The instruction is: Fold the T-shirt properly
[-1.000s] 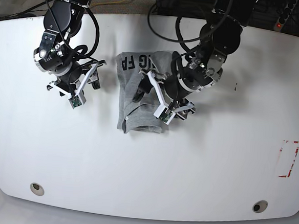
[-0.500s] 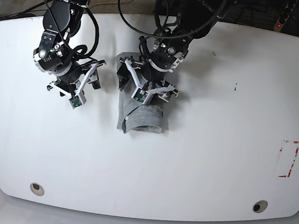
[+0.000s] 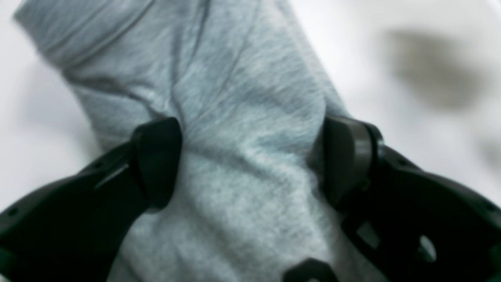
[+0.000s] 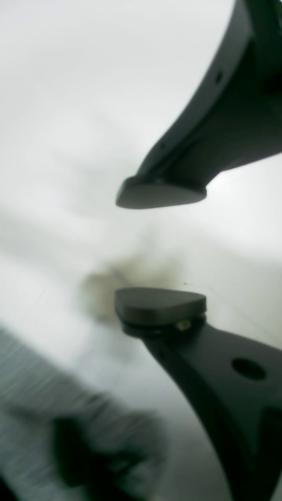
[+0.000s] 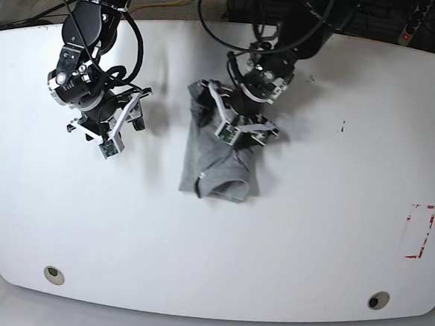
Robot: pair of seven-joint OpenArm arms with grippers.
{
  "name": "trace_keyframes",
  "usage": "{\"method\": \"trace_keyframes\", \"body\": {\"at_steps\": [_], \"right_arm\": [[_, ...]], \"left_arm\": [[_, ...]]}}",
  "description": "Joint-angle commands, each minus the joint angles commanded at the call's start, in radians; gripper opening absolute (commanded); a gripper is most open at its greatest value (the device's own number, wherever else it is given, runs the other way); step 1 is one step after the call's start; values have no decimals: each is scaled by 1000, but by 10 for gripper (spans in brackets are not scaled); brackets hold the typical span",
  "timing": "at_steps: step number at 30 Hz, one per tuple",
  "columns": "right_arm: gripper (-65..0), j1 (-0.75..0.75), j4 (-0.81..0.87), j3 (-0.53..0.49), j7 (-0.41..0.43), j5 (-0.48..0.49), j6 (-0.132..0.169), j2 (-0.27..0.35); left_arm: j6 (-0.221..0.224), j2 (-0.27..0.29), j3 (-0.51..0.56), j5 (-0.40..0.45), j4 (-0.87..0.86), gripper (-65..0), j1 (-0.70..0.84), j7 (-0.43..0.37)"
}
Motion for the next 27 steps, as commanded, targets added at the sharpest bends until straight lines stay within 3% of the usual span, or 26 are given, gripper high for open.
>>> {"method": "trace_keyframes", "body": {"at_steps": [1,5,9,13,18,20,25,27], "right_arm": [[-352,0,-2,0,0,0,0,0],[-352,2,2,0,0,0,0,-3],[-352,2,2,0,0,0,0,-5],[-352,2,2,0,-2,0,0,-5],[-352,2,2,0,-2,0,0,-5],[-352,2,2,0,-2,0,0,-5],[-352,2,18,-2,-2,0,0,-6],[-352,2,28,-5,-2,2,0,-8]], "left_arm": [[-66,-35,-52,0,-2,-142,0,0],[-242,-115,-256,5,-2,-142,21,0],[-393,-204,-437,9,-26,-142,25,0],[-493,-325,-575,9,-117,-143,25,-2],[-568,-445,-709,2,-261,-144,25,-9],[-614,-476,-753,0,-304,-144,20,-9],[-778,-523,-927,-2,-370,-144,18,-9],[-788,-539,-962,-2,-364,-144,18,-6]]}}
